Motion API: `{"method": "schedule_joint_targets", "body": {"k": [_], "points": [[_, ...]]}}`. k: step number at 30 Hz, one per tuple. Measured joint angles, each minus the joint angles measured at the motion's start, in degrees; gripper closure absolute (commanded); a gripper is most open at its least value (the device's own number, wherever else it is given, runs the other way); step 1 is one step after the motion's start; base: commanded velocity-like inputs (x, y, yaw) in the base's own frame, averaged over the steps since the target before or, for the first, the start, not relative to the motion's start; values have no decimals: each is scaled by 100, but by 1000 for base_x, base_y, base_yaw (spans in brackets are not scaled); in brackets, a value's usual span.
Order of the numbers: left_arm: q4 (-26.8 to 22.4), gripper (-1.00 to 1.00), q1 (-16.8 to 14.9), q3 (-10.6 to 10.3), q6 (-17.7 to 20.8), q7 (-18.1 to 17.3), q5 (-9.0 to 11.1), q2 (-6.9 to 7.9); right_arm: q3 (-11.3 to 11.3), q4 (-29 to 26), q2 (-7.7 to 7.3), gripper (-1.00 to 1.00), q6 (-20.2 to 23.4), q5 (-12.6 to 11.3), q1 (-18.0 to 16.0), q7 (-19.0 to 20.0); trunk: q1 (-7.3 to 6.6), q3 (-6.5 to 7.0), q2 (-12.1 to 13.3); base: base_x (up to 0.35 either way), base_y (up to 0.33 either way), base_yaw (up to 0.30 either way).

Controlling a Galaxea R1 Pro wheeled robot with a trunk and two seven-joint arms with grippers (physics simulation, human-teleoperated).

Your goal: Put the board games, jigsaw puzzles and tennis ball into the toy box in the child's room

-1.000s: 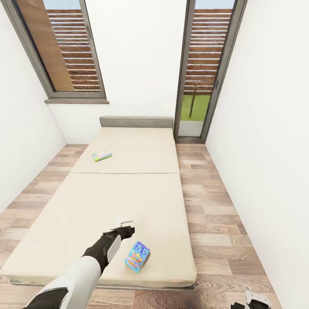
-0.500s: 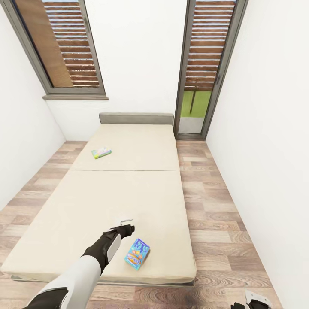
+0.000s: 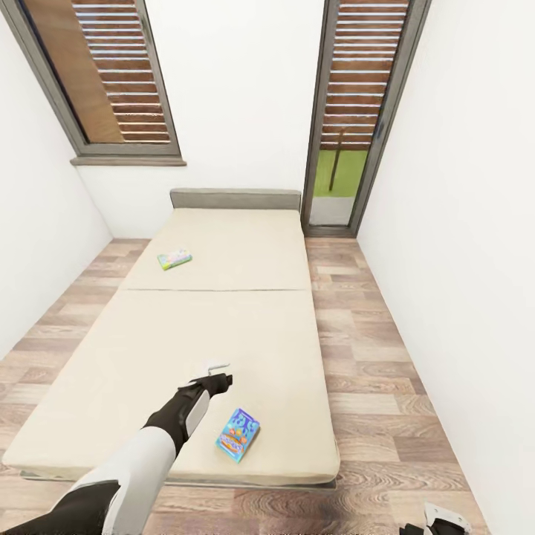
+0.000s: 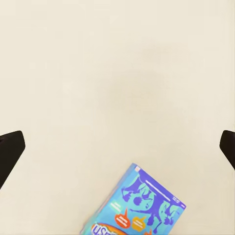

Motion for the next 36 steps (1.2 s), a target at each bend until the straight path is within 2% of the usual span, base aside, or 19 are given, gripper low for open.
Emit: {"method": "schedule_joint_targets", "body": {"k": [15,36], "points": [[-73,-100,-29,4,-183,1,1,-23,0,0,0,-100,0,0,0,3,0,-141,0,0,0,0],[-79,-100,-29,-8,-221,-4,-17,-15,0,0,0,-100,0,0,0,2,0,-339,0,0,0,0]]}}
